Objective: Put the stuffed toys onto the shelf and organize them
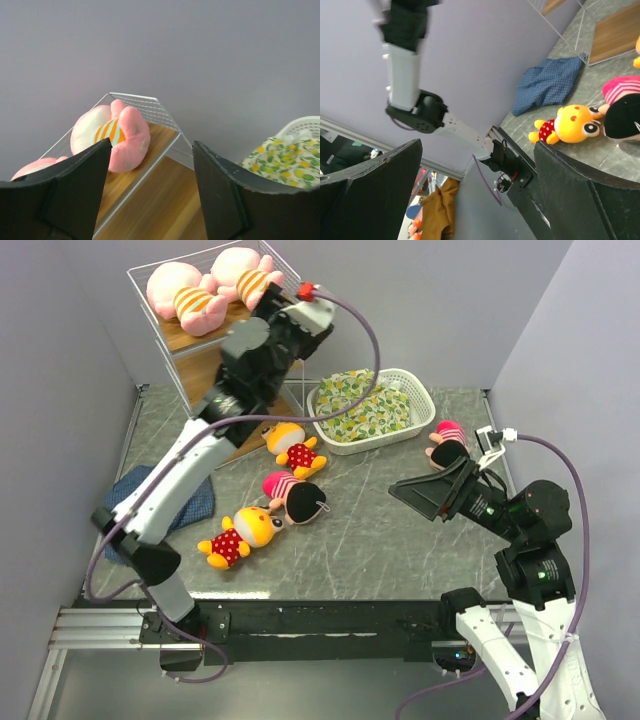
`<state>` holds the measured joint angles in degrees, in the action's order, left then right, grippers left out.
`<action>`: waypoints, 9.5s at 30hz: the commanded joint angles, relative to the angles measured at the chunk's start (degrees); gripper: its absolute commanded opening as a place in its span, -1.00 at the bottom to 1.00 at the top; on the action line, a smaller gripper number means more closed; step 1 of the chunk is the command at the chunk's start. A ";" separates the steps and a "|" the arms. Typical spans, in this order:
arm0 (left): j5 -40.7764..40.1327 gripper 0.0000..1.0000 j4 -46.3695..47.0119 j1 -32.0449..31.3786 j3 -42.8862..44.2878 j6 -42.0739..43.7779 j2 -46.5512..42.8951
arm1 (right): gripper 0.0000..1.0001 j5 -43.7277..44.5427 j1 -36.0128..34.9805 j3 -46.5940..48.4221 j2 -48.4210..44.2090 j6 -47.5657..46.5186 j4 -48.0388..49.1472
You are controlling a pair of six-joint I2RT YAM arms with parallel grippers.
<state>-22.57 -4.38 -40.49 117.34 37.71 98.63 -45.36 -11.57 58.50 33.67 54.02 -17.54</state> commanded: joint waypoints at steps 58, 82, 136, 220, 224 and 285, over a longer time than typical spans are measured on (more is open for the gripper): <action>15.71 0.93 -17.59 1.03 -79.46 -55.73 -72.09 | 0.67 32.71 -26.30 -8.85 60.18 19.02 22.64; 15.53 0.93 -18.56 1.29 -78.58 -55.21 -70.15 | -0.99 61.09 -26.66 -9.53 29.53 2.58 -22.09; 17.11 0.97 -16.45 1.55 -78.85 -56.17 -68.14 | -0.89 43.34 -39.58 19.37 54.84 -3.57 -18.14; -2.48 0.29 -31.66 -23.05 -18.81 -69.62 18.87 | 0.00 36.93 -29.30 -9.46 -25.15 -15.70 -7.16; -4.50 0.21 -31.83 -24.02 -20.04 -69.09 21.16 | 0.00 36.49 -29.21 -9.37 -24.44 -15.52 -7.16; 38.03 -0.98 -2.30 7.53 -29.00 14.58 -12.77 | 1.00 40.80 -29.30 -7.96 -19.26 -16.40 -6.72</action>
<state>9.17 -12.51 -34.22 88.47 50.39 85.21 -5.15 -40.62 48.69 12.97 38.96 -27.70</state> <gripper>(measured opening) 0.033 0.996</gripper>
